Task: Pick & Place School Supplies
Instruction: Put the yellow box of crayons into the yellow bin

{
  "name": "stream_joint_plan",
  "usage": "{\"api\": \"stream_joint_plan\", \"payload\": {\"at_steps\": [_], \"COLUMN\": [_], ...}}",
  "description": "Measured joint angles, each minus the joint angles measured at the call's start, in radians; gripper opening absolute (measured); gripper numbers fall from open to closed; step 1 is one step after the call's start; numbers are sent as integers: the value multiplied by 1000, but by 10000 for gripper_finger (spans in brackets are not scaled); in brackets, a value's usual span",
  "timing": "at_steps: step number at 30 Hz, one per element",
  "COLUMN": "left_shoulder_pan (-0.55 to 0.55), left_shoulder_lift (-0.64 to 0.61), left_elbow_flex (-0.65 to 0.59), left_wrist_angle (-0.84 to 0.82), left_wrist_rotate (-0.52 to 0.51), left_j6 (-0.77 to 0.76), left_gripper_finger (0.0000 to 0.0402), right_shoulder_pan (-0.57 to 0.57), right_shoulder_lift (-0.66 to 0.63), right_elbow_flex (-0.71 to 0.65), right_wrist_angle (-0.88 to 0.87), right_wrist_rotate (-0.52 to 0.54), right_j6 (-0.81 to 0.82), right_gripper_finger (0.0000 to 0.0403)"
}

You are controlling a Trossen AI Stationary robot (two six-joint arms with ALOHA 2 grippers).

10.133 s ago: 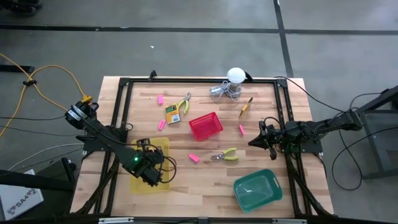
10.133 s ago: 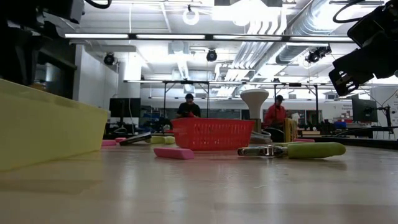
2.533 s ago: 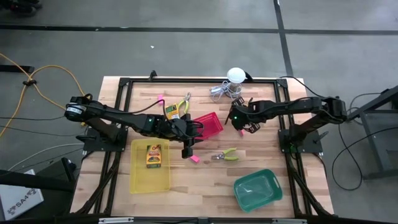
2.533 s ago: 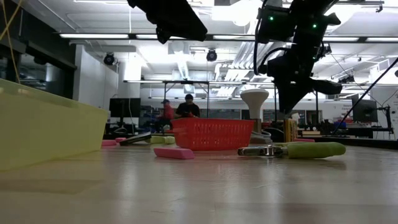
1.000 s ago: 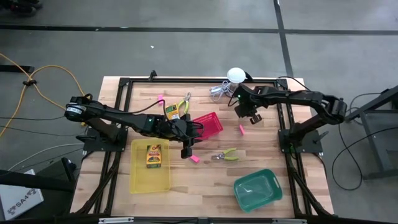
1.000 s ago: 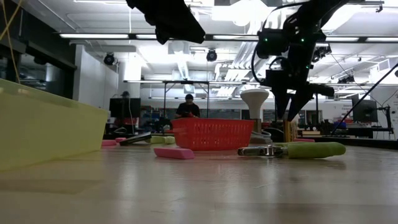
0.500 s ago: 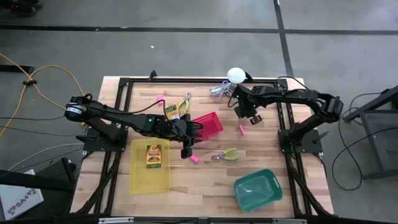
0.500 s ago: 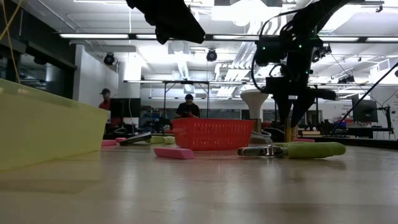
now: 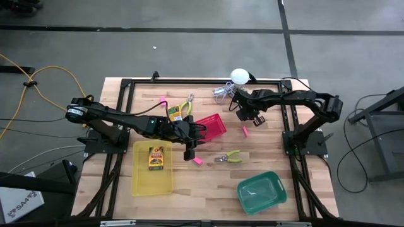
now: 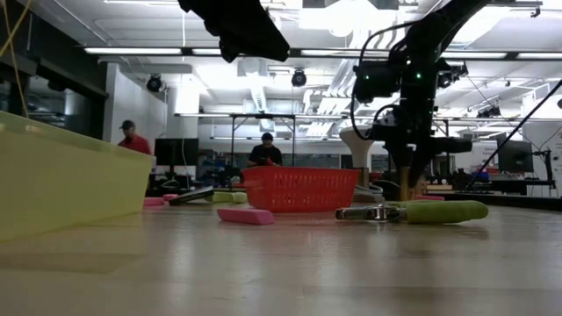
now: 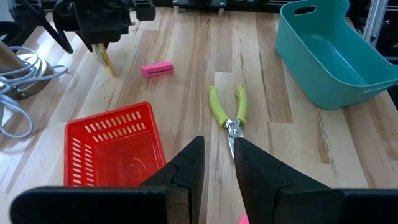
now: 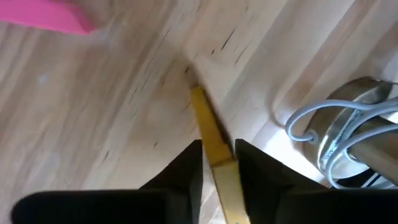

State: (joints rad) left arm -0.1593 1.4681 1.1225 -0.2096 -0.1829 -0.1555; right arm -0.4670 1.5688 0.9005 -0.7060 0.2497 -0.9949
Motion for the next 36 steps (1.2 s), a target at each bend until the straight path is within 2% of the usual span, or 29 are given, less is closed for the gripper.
{"api": "stream_joint_plan", "payload": {"at_steps": [8,14,22,27,36], "left_shoulder_pan": [0,0,-17,-34,-58], "left_shoulder_lift": [0,0,0,0,0], "left_elbow_flex": [0,0,0,0,0], "left_wrist_angle": [0,0,0,5,5], "left_wrist_rotate": [0,0,-1,0,-1], "left_j6": [0,-1,-1,-1,-1], "left_gripper_finger": [83,83,83,83,83], "right_shoulder_pan": [27,77,163,215,297], "right_shoulder_lift": [0,-4,-98,-198,-312], "right_elbow_flex": [0,0,0,34,138], "right_wrist_angle": [4,5,11,13,21], "right_wrist_rotate": [17,94,91,54,-119], "right_j6": [40,124,275,439,779], "right_gripper_finger": [27,35,23,30,22]}}
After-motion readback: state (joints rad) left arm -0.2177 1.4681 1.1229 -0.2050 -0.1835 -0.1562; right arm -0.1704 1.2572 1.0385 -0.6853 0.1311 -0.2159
